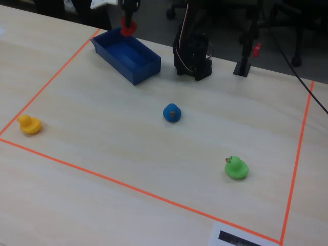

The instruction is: Grasp red duck and put it into box.

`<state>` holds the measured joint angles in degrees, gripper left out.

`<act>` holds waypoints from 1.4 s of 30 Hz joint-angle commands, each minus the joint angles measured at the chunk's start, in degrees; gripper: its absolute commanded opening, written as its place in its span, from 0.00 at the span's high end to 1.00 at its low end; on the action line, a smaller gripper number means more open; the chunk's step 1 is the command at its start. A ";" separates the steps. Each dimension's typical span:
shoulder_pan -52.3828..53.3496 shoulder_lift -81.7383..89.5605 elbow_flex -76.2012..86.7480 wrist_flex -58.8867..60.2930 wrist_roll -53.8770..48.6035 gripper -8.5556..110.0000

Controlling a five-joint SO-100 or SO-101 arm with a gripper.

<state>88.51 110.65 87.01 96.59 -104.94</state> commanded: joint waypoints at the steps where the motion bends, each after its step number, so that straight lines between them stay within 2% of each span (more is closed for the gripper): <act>1: -0.44 -1.67 -1.23 0.26 -0.53 0.93; 9: -1.32 -8.70 -5.01 -1.58 -0.09 0.90; 20: 0.26 -15.03 -9.49 -5.10 -3.16 0.73; 27: 0.35 -16.00 -10.72 -5.27 -4.13 0.74; 29: 0.00 -15.64 -10.72 -5.27 -4.13 0.78; 31: -1.05 -14.77 -10.37 -6.15 -3.43 0.87; 32: -2.11 -13.89 -9.93 -7.29 -2.20 0.87; 37: -15.29 -6.50 -7.73 -13.36 8.88 0.88; 42: -43.77 8.96 5.98 -21.88 16.96 0.88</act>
<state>66.88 107.40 84.29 78.40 -89.82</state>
